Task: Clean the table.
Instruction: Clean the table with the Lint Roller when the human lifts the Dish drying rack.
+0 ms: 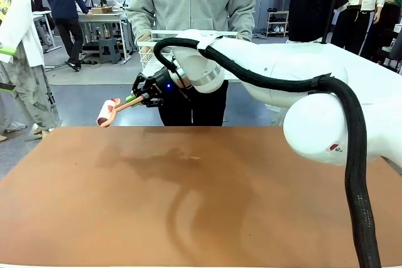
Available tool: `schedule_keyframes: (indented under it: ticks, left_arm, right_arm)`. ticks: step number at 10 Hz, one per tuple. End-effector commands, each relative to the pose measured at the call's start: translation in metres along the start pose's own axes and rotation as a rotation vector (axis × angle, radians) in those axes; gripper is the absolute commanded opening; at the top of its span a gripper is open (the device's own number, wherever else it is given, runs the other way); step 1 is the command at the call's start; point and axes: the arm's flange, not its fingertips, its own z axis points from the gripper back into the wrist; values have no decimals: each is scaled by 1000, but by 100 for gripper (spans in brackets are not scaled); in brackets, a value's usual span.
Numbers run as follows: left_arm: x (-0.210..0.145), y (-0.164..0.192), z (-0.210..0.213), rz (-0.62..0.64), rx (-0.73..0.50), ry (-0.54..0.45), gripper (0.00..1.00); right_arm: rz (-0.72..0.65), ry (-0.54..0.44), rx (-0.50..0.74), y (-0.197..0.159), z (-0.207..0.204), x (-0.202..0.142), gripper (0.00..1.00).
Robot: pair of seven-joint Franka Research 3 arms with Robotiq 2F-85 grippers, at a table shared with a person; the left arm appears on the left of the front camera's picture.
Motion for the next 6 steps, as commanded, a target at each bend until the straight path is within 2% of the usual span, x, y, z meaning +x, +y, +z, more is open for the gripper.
schedule_keyframes:
  ticks: [1, 2, 6]
  left_arm:
    - [-1, -1, 2, -7, -16, -6, 100]
    - [-1, -1, 2, -7, -16, -6, 100]
    - [-1, -1, 2, -7, -16, -6, 100]
  right_arm:
    - [-36, -10, -101, -5, 73, -97, 22]
    - [-46, -34, -126, -2, 87, -105, 22]
    - [-184, 25, -368, 8, 124, -132, 22]
